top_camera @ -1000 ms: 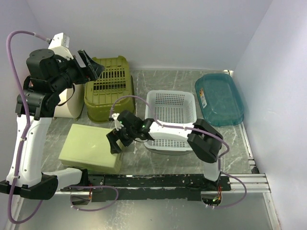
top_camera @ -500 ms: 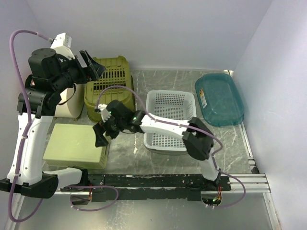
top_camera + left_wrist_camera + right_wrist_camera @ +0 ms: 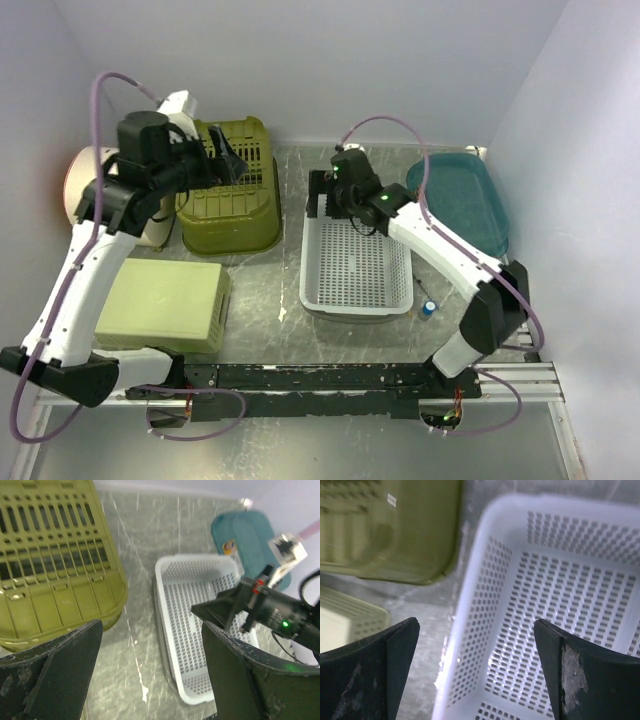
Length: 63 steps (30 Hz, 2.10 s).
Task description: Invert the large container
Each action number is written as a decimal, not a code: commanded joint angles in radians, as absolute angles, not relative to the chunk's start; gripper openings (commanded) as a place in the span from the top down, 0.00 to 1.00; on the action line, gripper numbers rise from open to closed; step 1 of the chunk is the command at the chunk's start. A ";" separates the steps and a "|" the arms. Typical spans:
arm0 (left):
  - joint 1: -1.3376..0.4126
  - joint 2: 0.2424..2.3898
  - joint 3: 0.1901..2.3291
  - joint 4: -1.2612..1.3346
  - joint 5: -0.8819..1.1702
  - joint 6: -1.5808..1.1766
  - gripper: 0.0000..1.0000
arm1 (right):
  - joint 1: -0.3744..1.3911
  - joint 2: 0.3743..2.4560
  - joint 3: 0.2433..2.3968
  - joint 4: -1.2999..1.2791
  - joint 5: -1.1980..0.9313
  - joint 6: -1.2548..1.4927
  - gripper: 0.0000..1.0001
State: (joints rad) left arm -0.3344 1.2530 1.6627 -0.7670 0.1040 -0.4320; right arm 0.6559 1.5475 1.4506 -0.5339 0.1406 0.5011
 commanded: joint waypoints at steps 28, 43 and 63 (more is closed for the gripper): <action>-0.411 1.293 1.482 -0.720 0.059 -0.419 0.07 | 0.769 1.608 1.577 -0.709 0.140 0.744 0.99; -0.543 1.330 1.371 -0.623 0.035 -0.488 0.08 | 0.685 1.375 1.705 -0.719 0.384 0.522 1.00; -0.946 1.884 1.331 -0.362 0.153 -0.604 0.09 | 0.380 1.387 1.847 -0.645 0.468 0.346 1.00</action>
